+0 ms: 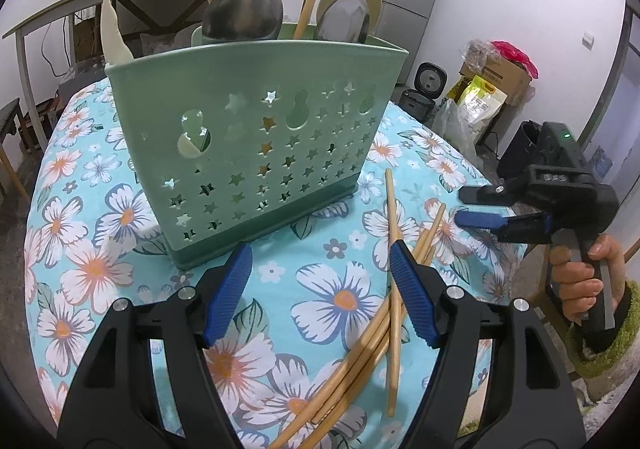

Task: Organize utensils
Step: 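Close the left tool on one chopstick while the right tool grasps another chopstick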

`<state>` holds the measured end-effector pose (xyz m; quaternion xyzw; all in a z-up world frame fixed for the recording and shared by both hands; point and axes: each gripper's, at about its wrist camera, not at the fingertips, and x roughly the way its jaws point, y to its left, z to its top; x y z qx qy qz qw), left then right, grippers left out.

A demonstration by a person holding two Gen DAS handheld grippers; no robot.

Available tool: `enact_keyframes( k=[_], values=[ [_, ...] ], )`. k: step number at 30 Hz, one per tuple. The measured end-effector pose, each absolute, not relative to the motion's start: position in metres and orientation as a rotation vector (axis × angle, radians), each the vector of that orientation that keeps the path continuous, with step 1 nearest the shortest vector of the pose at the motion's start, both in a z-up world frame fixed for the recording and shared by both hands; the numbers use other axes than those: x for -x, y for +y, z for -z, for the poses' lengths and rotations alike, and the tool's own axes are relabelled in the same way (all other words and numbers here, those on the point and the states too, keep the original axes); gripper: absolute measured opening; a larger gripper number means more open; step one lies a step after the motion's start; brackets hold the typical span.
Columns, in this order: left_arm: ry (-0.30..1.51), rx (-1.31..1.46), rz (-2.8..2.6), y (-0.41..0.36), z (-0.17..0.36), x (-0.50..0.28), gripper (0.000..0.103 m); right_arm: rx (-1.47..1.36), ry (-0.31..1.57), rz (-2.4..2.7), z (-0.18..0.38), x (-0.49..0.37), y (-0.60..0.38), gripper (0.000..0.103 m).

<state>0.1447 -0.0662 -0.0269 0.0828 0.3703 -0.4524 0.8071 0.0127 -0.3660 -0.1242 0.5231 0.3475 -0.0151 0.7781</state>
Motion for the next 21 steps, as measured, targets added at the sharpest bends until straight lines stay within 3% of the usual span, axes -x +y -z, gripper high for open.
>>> enact_keyframes(
  k=[4,9,14,21],
  values=[
    [0.784,-0.183,0.971,-0.065,0.026,-0.143,0.068,-1.176,0.767,0.074,0.135,-0.018,-0.368,0.036],
    [0.776,-0.194,0.986,-0.066,0.024,-0.139,0.068,-1.177,0.768,0.112,0.135,-0.028,-0.365,0.031],
    [0.76,-0.213,1.012,-0.072,0.018,-0.133,0.067,-1.176,0.764,0.132,0.14,-0.035,-0.362,0.015],
    [0.748,-0.259,1.054,-0.09,0.01,-0.127,0.061,-1.217,0.702,0.1,0.143,-0.027,-0.371,0.012]
  ],
)
